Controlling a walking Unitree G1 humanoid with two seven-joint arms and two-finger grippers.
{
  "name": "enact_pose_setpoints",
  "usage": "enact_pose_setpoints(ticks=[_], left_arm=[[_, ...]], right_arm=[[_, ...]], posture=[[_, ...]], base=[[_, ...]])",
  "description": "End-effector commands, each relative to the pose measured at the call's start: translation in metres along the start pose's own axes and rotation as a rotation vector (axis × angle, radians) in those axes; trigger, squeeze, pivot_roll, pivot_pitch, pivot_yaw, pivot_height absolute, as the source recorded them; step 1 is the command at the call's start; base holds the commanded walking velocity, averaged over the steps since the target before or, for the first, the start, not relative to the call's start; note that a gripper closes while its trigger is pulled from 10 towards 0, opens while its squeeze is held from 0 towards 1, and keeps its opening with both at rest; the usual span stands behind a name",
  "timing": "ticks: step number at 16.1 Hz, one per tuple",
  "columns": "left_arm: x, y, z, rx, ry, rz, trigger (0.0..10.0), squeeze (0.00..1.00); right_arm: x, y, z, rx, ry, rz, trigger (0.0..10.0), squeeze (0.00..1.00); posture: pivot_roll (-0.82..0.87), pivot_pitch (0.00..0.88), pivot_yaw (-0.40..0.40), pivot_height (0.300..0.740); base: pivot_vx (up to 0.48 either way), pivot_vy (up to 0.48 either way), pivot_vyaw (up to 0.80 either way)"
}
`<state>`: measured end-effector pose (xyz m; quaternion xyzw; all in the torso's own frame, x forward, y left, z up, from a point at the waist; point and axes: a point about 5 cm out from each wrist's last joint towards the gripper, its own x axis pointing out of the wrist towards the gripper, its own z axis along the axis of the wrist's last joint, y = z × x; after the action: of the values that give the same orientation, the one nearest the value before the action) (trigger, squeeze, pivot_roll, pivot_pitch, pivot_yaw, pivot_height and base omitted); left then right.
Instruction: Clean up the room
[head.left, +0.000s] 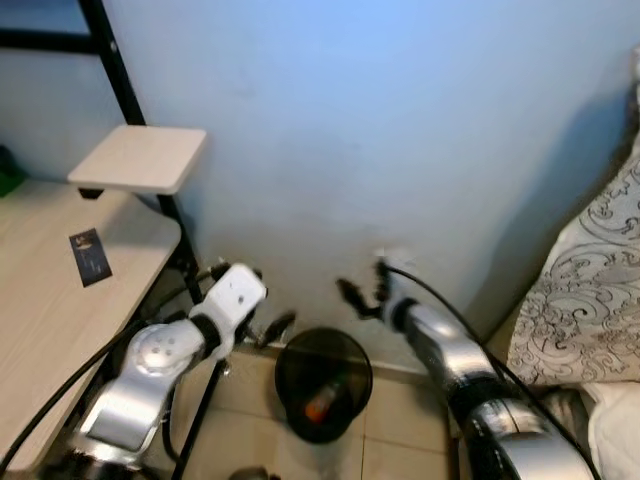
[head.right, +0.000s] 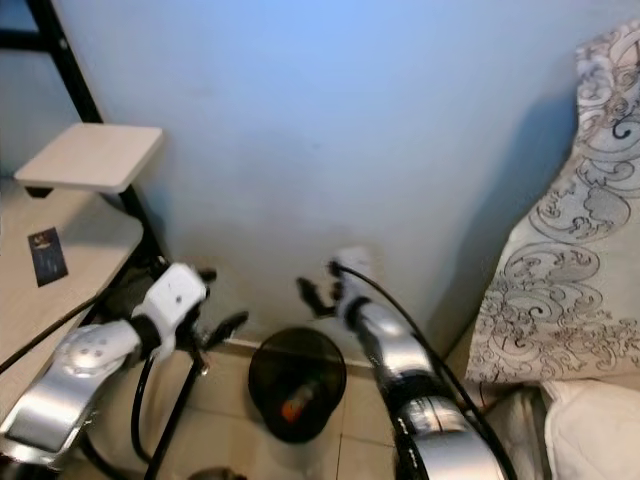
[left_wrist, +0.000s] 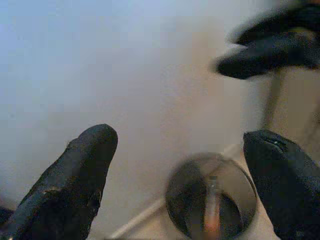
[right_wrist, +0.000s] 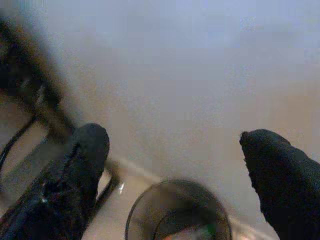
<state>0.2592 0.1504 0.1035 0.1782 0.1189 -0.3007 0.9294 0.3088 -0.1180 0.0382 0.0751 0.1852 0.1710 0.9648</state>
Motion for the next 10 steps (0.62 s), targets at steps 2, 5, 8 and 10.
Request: enact_pose_setpoints(ticks=[2,5,8,10], left_arm=[[0.002,0.004,0.007,-0.01,-0.045,0.134,10.0,0.0],[0.001,0.004,0.011,-0.055,-0.089,0.243,10.0,0.0],[-0.006,0.012,0.004,-0.145,-0.069,0.361,10.0,0.0],[-0.011,0.015,0.0,-0.196,-0.068,0.414,10.0,0.0]], right_arm=[[-0.014,-0.006,0.019,0.054,-0.134,-0.079,10.0,0.0],[-0.043,-0.008,0.028,0.102,-0.242,-0.205,10.0,0.0],[-0.061,-0.007,0.026,0.109,-0.265,-0.271,10.0,0.0],[-0.065,-0.005,0.027,0.114,-0.259,-0.276,10.0,0.0]], posture=[[0.09,0.0,0.001,0.74],[0.07,0.0,0.036,0.74],[0.06,0.0,0.043,0.74],[0.07,0.0,0.034,0.74]], base=[[0.0,0.0,-0.61],[0.0,0.0,-0.8],[0.0,0.0,-0.8],[0.0,0.0,-0.8]])
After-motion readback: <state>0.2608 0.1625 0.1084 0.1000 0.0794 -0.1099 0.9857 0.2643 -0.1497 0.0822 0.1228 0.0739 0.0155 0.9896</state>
